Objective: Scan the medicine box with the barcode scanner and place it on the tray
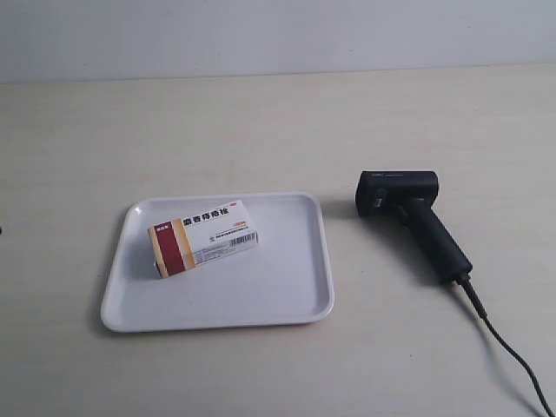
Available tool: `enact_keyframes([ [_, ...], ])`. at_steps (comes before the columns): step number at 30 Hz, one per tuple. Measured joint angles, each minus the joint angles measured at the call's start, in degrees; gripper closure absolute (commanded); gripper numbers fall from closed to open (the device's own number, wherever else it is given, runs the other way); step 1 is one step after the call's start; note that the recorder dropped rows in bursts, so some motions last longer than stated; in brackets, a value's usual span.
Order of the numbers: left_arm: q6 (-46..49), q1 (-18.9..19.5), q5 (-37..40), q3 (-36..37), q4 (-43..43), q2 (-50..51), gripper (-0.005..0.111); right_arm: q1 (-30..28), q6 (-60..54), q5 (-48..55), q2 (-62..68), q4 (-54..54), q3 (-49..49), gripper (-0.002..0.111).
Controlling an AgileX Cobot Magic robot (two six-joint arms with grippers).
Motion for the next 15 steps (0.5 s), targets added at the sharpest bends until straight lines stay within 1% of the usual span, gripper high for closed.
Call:
enact_keyframes([
  [6,0.1,0.0,-0.5,1.0,0.2,-4.2,0.104,0.0,0.0,0.0,0.0,0.0,0.0,0.108],
  [9,1.0,0.0,-2.7,1.2,0.7,-5.2,0.104,0.0,0.0,0.0,0.0,0.1,0.0,0.108],
  [12,1.4,1.1,-8.8,3.2,-0.5,-8.7,0.104,0.0,0.0,0.0,0.0,0.1,0.0,0.108],
  [15,1.5,3.6,-15.2,5.4,-2.7,-14.1,0.104,0.0,0.0,0.0,0.0,0.1,0.0,0.108],
])
